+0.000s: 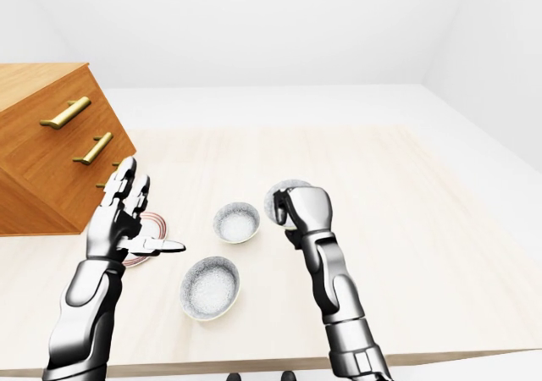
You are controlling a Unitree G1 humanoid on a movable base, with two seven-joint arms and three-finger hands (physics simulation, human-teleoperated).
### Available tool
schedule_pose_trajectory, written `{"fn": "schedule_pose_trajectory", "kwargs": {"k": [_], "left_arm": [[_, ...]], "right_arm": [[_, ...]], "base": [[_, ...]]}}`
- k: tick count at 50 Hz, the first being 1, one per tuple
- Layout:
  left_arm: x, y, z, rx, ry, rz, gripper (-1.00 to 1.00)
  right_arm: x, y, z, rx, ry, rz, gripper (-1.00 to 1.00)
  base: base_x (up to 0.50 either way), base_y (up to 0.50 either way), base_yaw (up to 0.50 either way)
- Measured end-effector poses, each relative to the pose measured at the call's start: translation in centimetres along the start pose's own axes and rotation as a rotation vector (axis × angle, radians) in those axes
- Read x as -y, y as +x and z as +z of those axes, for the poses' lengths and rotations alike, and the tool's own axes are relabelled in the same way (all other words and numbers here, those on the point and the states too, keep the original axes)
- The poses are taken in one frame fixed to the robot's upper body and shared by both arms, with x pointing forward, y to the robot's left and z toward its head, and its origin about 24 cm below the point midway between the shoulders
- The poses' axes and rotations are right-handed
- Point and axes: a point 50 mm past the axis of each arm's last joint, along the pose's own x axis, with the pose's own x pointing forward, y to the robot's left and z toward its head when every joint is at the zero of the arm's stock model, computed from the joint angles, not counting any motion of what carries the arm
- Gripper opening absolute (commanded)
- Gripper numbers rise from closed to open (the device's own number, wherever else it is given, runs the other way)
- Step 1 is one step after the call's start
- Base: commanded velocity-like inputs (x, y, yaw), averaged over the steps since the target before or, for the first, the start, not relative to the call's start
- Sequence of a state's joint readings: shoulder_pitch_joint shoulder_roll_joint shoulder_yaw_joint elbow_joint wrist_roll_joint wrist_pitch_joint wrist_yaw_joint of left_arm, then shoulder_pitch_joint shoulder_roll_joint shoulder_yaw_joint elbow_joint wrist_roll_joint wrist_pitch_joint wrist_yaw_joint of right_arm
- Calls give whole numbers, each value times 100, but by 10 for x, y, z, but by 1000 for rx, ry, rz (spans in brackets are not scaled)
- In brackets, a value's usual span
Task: Stack the bowl at the front on the bowl in the middle.
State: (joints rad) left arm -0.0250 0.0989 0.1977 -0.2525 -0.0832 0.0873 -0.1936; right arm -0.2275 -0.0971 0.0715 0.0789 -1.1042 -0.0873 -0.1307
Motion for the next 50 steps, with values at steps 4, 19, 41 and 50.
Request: {"fn": "schedule_pose_trajectory", "kwargs": {"k": [4,19,41,50], "left_arm": [[0,0,1,4,0,0,100],[-5,-1,-1,-2,-6,9,100],[-16,-5,-8,-35,-21,35,100],[-21,-7,-7,-32,-21,47,100]], "right_arm": [[0,-1,9,23,9,3,-100],[-10,12,43,108,56,31,-100],[-39,34,82,176,115,96,-100],[-64,48,81,145,96,137,-100]], "base": [[0,0,0],[0,0,0],[0,0,0],[0,0,0]]}}
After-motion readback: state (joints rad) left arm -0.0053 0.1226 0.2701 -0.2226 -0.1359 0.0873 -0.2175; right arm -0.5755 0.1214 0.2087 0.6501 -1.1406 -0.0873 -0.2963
